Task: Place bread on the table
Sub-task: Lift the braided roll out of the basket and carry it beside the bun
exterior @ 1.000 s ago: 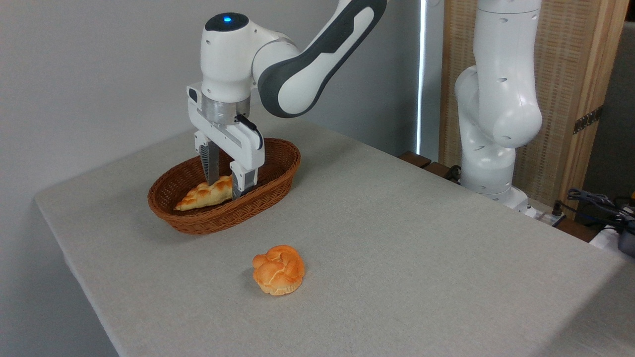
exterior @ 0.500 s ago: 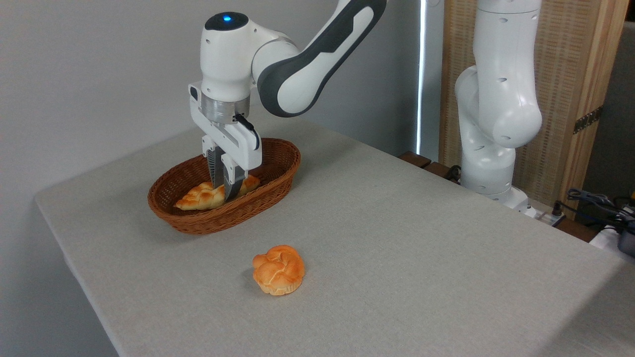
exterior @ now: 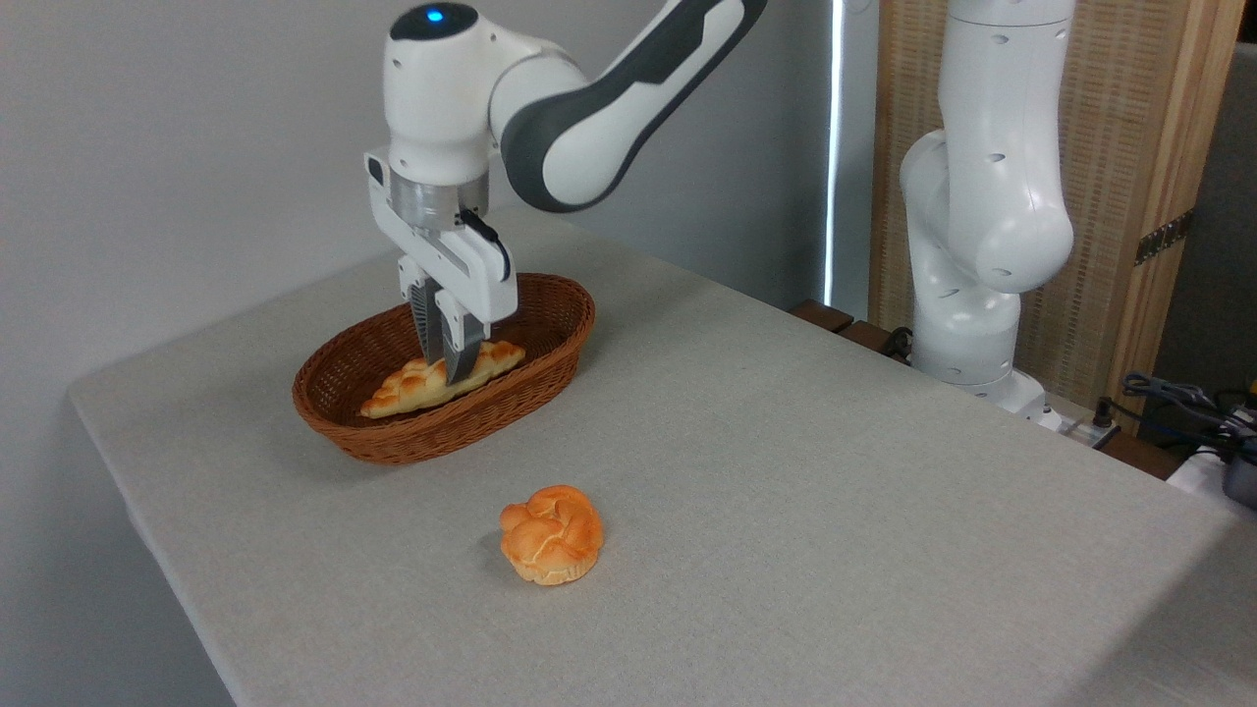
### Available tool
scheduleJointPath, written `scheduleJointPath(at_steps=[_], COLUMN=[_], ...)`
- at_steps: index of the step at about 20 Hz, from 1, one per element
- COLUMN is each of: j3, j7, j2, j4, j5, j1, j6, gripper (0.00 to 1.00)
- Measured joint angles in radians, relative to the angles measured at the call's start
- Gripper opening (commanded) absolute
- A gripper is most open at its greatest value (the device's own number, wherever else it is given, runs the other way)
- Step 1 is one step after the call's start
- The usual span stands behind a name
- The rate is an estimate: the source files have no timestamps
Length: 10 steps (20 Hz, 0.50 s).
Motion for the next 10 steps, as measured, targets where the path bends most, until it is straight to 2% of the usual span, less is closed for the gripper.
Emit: scheduleJointPath(at_steps=[10], j3=[0.107], j7=[0.024], j2=[-0.010], j4=[0.169], j5=[-0.008], j1=[0.003], j6=[-0.227], gripper=[0.30])
